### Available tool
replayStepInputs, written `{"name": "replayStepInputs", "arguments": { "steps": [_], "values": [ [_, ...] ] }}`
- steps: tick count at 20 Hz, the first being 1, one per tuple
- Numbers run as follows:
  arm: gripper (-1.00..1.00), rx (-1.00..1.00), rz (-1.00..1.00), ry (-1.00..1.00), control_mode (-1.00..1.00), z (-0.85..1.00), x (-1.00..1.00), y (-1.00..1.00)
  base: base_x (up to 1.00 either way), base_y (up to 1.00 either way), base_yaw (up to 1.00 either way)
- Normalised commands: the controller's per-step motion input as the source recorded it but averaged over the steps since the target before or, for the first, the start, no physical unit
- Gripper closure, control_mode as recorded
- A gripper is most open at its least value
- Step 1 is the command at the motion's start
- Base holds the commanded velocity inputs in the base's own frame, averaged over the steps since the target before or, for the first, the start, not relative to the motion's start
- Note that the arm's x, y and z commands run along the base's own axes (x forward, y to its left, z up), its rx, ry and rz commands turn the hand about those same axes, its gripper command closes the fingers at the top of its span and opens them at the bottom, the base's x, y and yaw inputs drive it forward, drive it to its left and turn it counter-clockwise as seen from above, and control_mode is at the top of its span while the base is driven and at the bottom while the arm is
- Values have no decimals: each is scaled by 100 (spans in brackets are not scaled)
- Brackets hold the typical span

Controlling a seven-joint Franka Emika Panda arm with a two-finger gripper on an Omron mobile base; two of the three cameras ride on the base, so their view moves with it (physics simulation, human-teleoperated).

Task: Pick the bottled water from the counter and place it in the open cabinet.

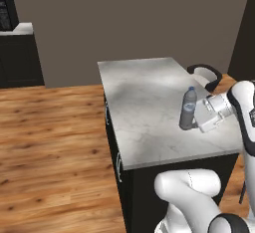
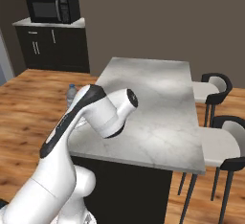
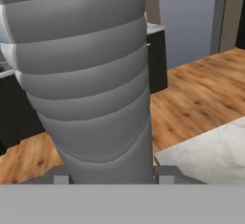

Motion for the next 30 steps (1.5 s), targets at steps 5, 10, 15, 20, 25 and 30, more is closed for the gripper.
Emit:
{"name": "replayStepInputs", "arguments": {
  "steps": [5, 10, 15, 20, 25, 30],
  "values": [
    [100, -9, -4, -5, -100, 18, -40, 1, 0, 0, 0],
    [100, -8, 0, -1, -100, 0, -30, 0, 0, 0, 0],
    [100, -1, 1, 3, -100, 0, -8, 0, 0, 0, 0],
    [100, 0, 0, 1, -100, 1, 0, 0, 0, 0, 0],
    [100, 0, 0, 1, -100, 0, 0, -12, 0, 0, 0],
    [100, 1, 0, 0, -100, 0, 0, -29, 0, 0, 0]
  ]
}}
